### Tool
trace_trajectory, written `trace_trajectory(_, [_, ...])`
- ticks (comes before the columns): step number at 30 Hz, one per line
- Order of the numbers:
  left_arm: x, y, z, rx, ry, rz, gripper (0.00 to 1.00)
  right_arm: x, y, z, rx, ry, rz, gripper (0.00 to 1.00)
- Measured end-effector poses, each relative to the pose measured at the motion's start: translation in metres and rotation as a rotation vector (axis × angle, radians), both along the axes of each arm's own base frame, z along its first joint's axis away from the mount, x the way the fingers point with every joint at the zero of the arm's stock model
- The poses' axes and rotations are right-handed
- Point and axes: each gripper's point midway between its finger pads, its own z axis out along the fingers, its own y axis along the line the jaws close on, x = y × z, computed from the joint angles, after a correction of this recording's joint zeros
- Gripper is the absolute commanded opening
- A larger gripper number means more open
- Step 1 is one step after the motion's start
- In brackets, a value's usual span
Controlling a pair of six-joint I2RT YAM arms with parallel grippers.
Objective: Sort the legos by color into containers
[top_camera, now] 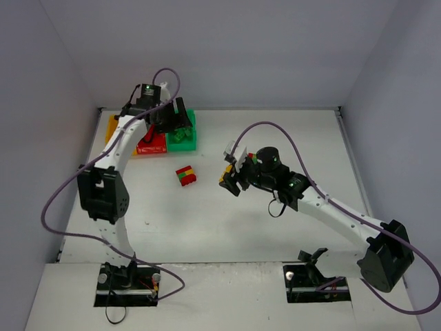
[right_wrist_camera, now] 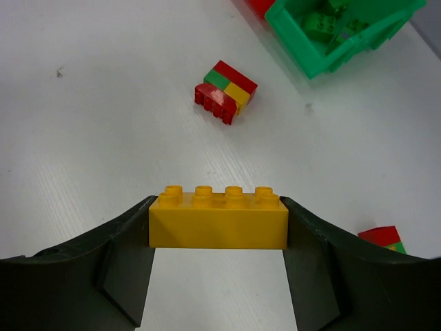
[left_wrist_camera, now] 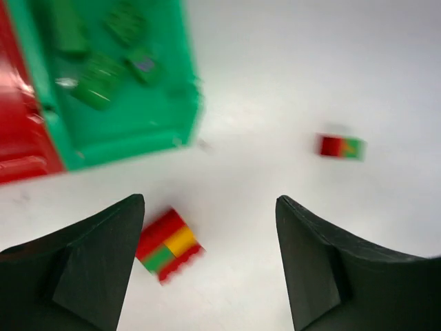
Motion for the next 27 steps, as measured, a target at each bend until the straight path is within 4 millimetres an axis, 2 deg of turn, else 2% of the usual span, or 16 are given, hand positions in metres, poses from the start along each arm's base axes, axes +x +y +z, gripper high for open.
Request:
trace_trajectory(3, [-0.044,-0.021,0.05,-0.168,-0.044,-0.074,0.7,0.001,0.007,0.018,0.022,-0.037,0.037,0.01])
trace_trajectory(7, [-0.105,-0.053,0.094,-0.319,-0.056,-0.213,0.7,0.0,0.016,0.043,0.06,-0.086,0.093,0.02])
trace_trajectory(10, [-0.149,-0.081,0.105,-0.372,-0.034,-0.336,0.7,-0.004,0.021,0.053,0.079,-0.099,0.134,0.02])
trace_trajectory(13, [-0.187,-0.105,0.105,-0.389,0.006,-0.44,0.7,-0.008,0.023,0.054,0.085,-0.097,0.161,0.03])
trace_trajectory(15, [-0.207,-0.115,0.102,-0.39,0.033,-0.484,0.7,-0.01,0.023,0.053,0.083,-0.088,0.173,0.03])
trace_trajectory(20, [-0.229,-0.12,0.098,-0.382,0.051,-0.516,0.7,-0.015,0.025,0.053,0.088,-0.078,0.198,0.03])
trace_trajectory(27, [-0.238,-0.124,0.093,-0.369,0.061,-0.527,0.7,-0.02,0.025,0.059,0.106,-0.076,0.212,0.03])
